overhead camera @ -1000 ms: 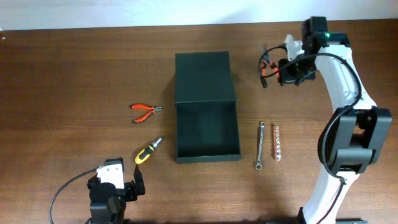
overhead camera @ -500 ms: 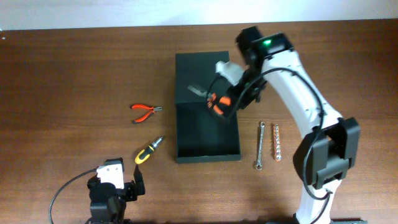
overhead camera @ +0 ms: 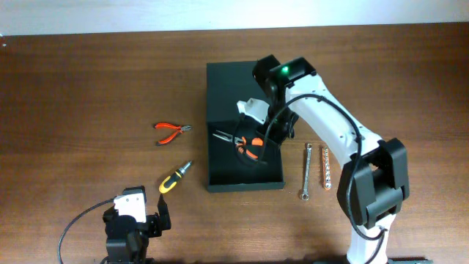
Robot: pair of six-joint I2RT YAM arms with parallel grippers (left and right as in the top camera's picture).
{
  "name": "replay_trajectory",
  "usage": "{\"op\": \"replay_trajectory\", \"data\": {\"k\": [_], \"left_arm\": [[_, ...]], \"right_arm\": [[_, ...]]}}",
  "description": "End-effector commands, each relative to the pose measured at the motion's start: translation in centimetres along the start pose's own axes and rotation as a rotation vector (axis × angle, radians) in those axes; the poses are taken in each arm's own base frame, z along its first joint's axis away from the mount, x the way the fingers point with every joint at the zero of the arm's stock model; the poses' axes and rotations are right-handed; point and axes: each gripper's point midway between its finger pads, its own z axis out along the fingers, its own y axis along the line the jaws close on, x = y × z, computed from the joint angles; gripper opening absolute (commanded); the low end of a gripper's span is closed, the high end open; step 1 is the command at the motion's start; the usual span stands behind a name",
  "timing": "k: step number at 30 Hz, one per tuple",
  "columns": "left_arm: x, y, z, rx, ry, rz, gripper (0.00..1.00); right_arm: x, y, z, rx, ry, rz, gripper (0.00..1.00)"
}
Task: Pack container
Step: 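Lift the pliers with the right gripper and lower them into the box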
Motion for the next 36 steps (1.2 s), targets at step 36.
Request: {"op": "replay_trajectory", "data": {"k": [36], "left_arm": [[0.1,0.0,0.1,0.002,-0.003,0.012,0.99]], "right_arm": [[-3.5,-1.2,3.0,0.048,-0.195,0.035,0.35]]}}
